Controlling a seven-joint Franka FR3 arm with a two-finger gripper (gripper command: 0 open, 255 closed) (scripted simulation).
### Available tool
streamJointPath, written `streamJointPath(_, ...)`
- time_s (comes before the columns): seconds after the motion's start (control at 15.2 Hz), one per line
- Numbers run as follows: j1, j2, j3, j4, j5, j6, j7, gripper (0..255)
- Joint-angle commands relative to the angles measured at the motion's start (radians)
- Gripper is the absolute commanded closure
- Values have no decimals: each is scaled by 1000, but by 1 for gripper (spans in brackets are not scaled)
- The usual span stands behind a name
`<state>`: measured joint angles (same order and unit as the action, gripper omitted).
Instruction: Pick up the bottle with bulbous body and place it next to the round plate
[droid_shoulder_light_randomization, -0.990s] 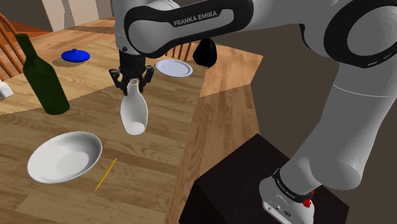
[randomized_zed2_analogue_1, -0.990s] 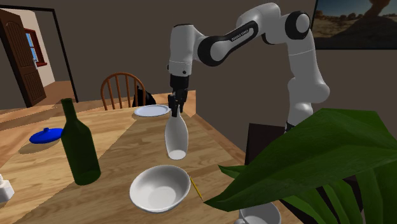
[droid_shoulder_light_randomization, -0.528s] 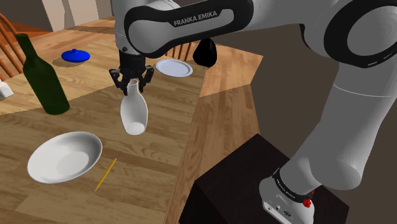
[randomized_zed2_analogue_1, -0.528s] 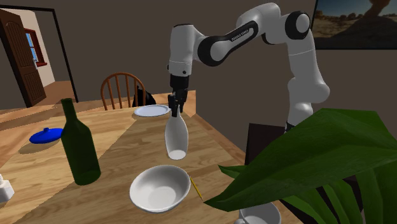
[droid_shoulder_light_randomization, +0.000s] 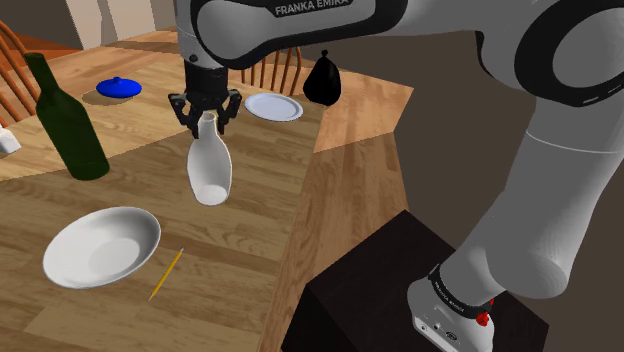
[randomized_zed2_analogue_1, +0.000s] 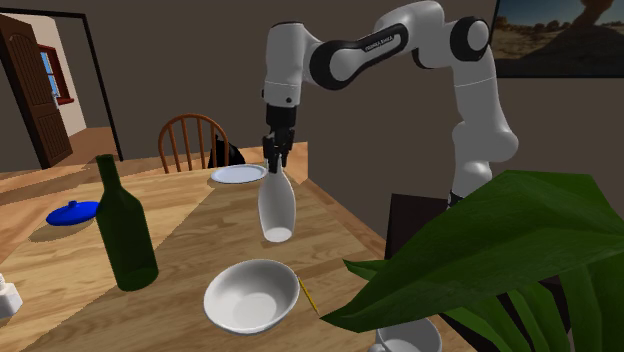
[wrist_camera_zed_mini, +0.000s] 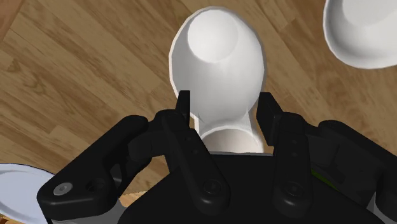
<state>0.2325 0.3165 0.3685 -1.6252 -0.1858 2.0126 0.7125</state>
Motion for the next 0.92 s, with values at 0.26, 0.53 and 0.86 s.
streamJointPath(0.26,1,-17,4,59,10,-74,-10,255)
streamJointPath(0.53,3,-21,6,108,14,-126,-15,255)
streamJointPath(0.86,-62,-49,-19,79,40,-116,-107,255)
